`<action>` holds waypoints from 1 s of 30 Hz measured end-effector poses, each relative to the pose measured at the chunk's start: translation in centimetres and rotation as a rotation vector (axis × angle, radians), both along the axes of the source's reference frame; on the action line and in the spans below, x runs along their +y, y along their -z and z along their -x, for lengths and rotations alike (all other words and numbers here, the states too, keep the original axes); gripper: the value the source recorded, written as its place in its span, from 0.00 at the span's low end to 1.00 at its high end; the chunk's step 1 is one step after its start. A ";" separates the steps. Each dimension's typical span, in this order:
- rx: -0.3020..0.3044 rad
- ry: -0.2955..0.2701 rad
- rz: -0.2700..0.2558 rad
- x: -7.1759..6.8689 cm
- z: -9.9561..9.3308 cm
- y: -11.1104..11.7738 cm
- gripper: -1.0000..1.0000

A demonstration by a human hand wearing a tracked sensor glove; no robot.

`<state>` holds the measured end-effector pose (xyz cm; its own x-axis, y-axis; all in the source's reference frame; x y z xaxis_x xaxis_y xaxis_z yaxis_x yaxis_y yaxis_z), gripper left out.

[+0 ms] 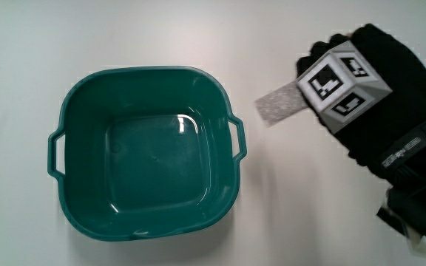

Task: Place milk on desk

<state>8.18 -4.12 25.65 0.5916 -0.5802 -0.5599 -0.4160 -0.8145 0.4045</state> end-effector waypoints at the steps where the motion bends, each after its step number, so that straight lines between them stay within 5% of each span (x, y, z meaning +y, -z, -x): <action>1: 0.006 -0.007 0.004 -0.1 -0.2 0.0 0.50; 6: 0.046 -0.064 0.043 -0.8 -1.4 -1.7 0.50; 14: 0.186 -0.108 0.025 -1.2 -2.0 -4.4 0.50; 15: 0.162 -0.112 0.046 -1.3 -2.0 -4.9 0.50; 17: 0.253 -0.127 0.043 -1.3 -2.1 -6.3 0.50; 22: 0.319 -0.122 0.051 -0.8 -1.6 -8.8 0.50; 26: 0.250 -0.107 0.115 -0.3 -0.9 -9.3 0.50; 30: 0.256 -0.103 0.129 -0.1 -0.6 -9.9 0.50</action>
